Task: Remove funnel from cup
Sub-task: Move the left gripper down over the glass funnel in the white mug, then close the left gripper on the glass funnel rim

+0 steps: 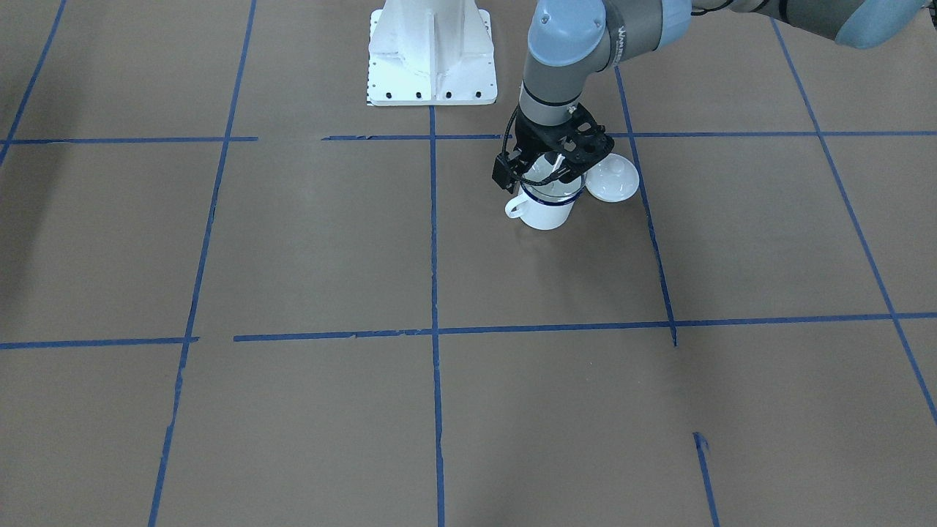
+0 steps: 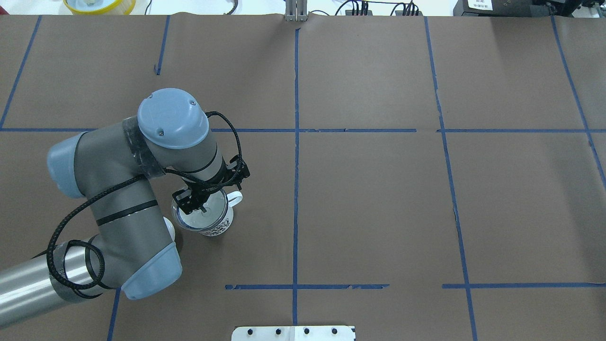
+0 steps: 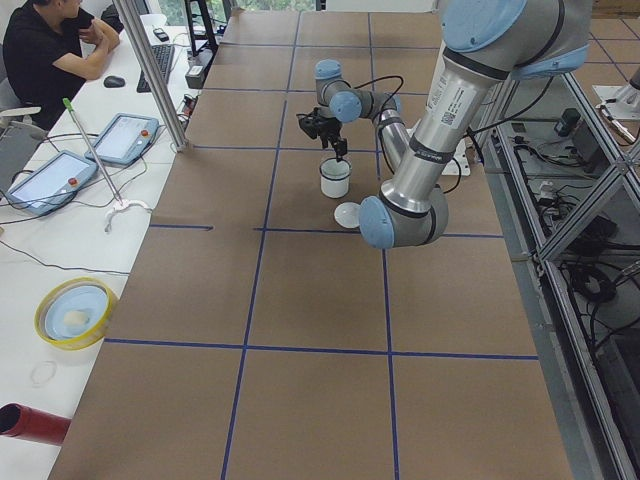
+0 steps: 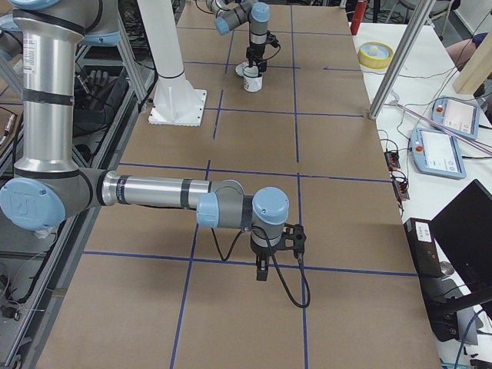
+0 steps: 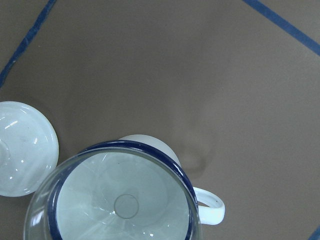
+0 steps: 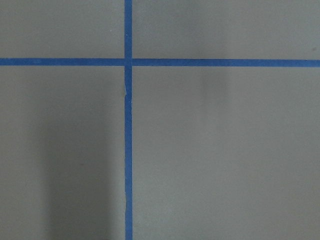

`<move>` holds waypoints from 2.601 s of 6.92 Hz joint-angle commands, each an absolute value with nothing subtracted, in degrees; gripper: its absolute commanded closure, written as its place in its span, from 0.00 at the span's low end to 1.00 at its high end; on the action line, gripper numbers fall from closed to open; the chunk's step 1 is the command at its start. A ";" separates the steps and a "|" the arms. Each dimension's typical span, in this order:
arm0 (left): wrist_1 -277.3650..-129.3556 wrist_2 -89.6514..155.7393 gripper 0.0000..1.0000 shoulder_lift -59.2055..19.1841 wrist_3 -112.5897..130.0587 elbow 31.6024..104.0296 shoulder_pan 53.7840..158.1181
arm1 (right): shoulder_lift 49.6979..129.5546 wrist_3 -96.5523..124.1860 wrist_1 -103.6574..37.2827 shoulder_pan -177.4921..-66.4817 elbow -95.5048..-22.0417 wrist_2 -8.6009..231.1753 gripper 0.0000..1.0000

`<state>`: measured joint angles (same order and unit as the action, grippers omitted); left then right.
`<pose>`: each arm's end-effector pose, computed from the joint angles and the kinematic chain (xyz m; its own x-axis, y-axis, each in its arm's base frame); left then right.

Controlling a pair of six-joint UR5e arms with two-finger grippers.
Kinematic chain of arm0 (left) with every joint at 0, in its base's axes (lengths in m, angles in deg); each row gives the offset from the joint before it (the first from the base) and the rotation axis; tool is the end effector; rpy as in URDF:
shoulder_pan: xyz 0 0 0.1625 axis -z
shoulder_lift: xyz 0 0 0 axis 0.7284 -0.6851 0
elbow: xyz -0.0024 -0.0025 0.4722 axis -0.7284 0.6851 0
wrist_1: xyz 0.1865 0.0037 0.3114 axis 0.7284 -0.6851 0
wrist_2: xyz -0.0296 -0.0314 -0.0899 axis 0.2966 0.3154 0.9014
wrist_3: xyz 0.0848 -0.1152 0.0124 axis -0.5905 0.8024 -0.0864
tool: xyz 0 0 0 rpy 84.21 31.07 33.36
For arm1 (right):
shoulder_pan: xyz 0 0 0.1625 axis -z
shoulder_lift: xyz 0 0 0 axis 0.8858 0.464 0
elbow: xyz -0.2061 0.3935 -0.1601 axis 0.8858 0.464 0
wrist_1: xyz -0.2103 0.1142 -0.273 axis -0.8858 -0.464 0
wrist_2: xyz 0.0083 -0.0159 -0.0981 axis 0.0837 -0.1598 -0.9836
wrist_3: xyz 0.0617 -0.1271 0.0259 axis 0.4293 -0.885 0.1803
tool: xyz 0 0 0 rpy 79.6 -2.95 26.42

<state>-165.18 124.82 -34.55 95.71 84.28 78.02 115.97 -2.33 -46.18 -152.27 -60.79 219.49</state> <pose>0.5038 -0.3953 0.3268 0.5913 -0.5771 -0.5633 0.3888 0.8160 -0.4278 0.0381 -0.3850 0.7490 0.7521 0.0162 0.6589 -0.0032 0.9998 -0.0209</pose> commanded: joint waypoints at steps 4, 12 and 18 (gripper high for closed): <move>-166.71 121.39 0.40 -34.52 93.07 84.16 77.87 | 115.97 -2.33 -46.18 -152.27 -60.79 219.49 0.00; -167.24 121.37 0.67 -34.25 86.90 83.99 77.78 | 115.97 -2.33 -46.18 -152.27 -60.70 219.49 0.00; -166.80 121.73 1.00 -34.52 87.08 85.21 77.87 | 115.97 -2.33 -46.18 -152.27 -60.79 219.49 0.00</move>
<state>-167.08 121.80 -34.26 87.00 84.49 77.79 115.97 -2.33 -46.18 -152.27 -60.79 219.48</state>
